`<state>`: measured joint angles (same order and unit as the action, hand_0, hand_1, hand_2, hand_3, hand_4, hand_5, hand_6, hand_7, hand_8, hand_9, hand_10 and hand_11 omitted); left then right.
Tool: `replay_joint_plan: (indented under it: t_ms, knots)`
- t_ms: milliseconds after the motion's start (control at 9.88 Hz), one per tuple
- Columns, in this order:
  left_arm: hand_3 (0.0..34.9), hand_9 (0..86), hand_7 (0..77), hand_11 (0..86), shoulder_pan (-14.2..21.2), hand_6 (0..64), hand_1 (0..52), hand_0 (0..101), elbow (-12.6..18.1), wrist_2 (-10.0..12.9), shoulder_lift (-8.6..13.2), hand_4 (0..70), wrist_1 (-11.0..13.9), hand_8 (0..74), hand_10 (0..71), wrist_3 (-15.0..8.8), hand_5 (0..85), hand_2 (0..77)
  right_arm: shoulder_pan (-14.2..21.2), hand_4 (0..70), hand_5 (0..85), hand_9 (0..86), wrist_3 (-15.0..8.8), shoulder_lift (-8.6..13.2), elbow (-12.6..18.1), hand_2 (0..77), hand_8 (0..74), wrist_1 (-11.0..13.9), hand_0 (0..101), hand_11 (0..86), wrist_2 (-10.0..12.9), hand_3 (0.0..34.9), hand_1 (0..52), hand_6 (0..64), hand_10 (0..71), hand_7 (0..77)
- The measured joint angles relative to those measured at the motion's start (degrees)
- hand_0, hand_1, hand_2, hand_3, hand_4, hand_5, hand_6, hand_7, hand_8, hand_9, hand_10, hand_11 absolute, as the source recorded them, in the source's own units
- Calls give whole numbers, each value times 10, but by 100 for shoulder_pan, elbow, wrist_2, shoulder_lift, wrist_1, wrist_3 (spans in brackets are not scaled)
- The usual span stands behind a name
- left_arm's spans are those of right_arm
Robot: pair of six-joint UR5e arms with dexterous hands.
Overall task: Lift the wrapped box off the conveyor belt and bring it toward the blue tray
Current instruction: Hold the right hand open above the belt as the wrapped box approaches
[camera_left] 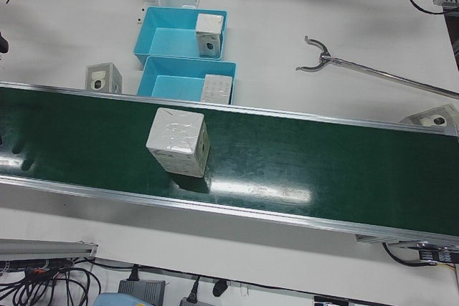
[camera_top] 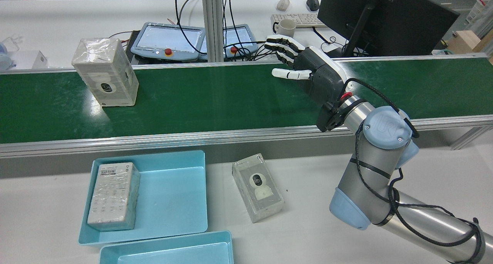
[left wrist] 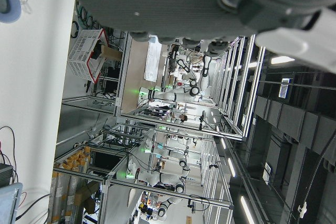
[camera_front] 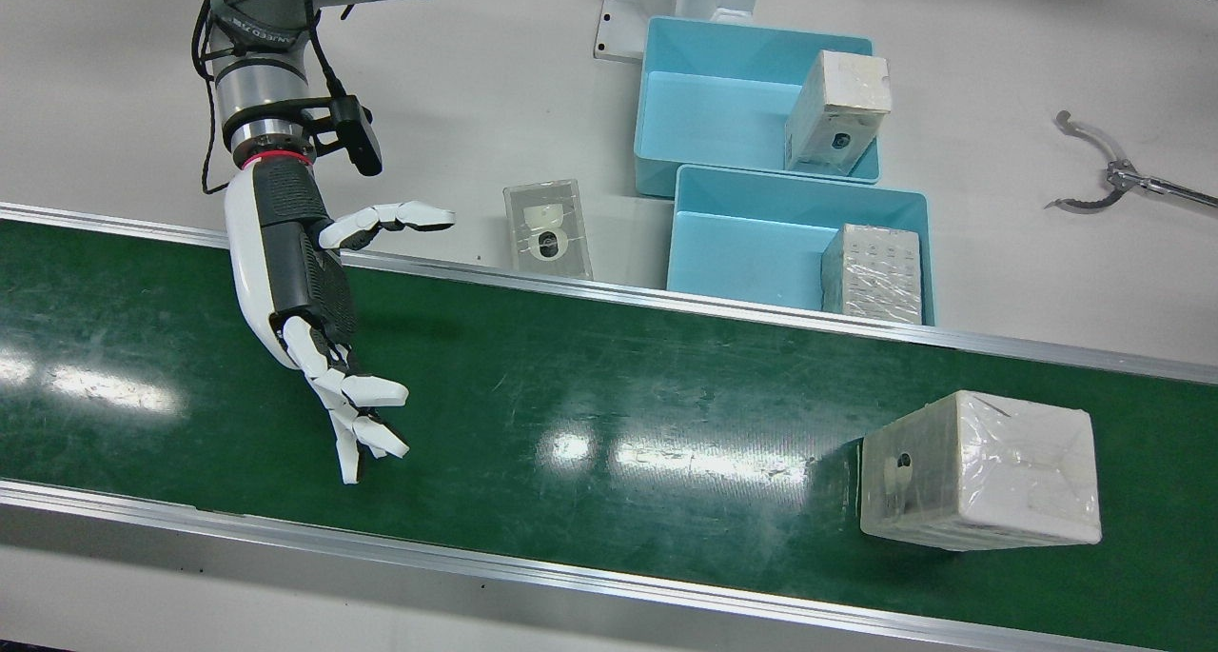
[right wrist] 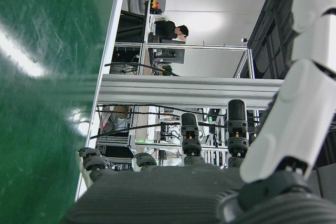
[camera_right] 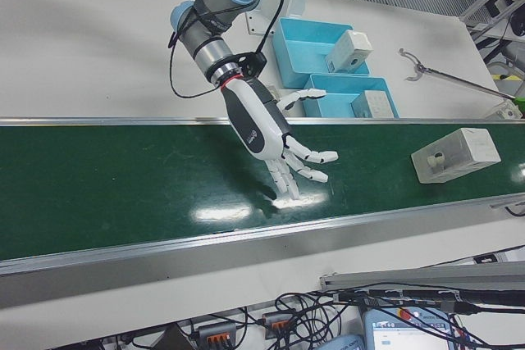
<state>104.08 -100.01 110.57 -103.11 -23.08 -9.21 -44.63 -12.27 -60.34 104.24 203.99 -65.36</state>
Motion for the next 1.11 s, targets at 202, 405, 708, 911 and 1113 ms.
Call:
replay_joint_plan:
  t_ms: [202,405,708,911,1113]
  knots:
    - [0,0,5,0,0,5,0,0,0,0,0,0,0,5,5,0,5,11,11,125,267,16,3,9,-28,191,0,-5,395,65,3,301,87,0,49,175]
    - [0,5,5,0,0,5,0,0,0,0,0,5,0,0,5,0,5,11,15,115,267,16,5,12,-40,196,0,-8,395,65,6,301,115,0,44,175]
    - [0,0,5,0,0,5,0,0,0,0,0,5,0,5,5,0,5,5,23,115,256,16,5,16,-58,196,0,-9,401,65,6,300,109,0,44,175]
    - [0,5,5,0,0,5,0,0,0,0,0,5,0,5,0,0,5,5,20,87,224,16,5,36,-70,180,0,-9,404,71,6,302,109,0,38,175]
    - [0,0,5,0,0,5,0,0,0,0,0,0,0,0,5,0,5,11,8,87,224,16,5,58,-80,180,0,-17,404,71,6,301,109,0,38,158]
